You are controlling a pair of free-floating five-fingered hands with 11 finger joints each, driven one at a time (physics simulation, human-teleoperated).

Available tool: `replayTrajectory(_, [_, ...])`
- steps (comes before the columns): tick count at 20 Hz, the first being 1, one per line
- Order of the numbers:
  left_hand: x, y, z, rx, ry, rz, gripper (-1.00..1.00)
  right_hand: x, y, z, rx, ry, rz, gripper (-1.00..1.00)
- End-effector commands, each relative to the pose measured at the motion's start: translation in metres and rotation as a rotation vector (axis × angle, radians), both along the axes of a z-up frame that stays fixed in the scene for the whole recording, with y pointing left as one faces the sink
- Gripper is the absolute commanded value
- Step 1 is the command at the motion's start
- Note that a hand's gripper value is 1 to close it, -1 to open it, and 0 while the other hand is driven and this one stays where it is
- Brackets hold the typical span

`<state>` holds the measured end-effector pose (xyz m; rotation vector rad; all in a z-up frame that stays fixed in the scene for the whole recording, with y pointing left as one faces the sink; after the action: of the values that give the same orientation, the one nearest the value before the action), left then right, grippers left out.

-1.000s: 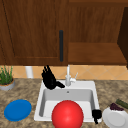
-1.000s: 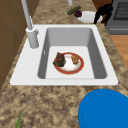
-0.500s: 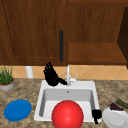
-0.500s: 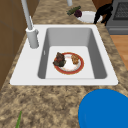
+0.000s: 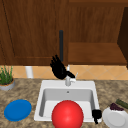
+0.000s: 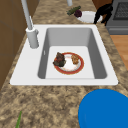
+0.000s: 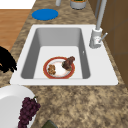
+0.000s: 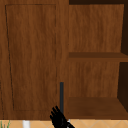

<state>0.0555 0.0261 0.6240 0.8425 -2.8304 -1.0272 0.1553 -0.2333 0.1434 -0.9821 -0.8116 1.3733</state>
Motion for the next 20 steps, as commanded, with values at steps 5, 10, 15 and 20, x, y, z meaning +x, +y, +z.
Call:
replayTrajectory(5, [0.029, -0.011, 0.015, -0.127, -0.023, 0.000, -1.00, 0.000, 0.000, 0.000, 0.000, 0.000, 0.000, 0.00])
replayTrajectory(10, [0.059, -0.010, 0.017, -0.136, -0.022, 0.000, -1.00, 0.000, 0.000, 0.000, 0.000, 0.000, 0.000, 0.00])
replayTrajectory(15, [0.095, -0.010, 0.027, -0.134, -0.005, -0.030, -1.00, 0.000, 0.000, 0.000, 0.000, 0.000, 0.000, 0.00])
replayTrajectory(20, [0.130, -0.010, 0.039, -0.147, -0.001, -0.034, -1.00, 0.000, 0.000, 0.000, 0.000, 0.000, 0.000, 0.00])
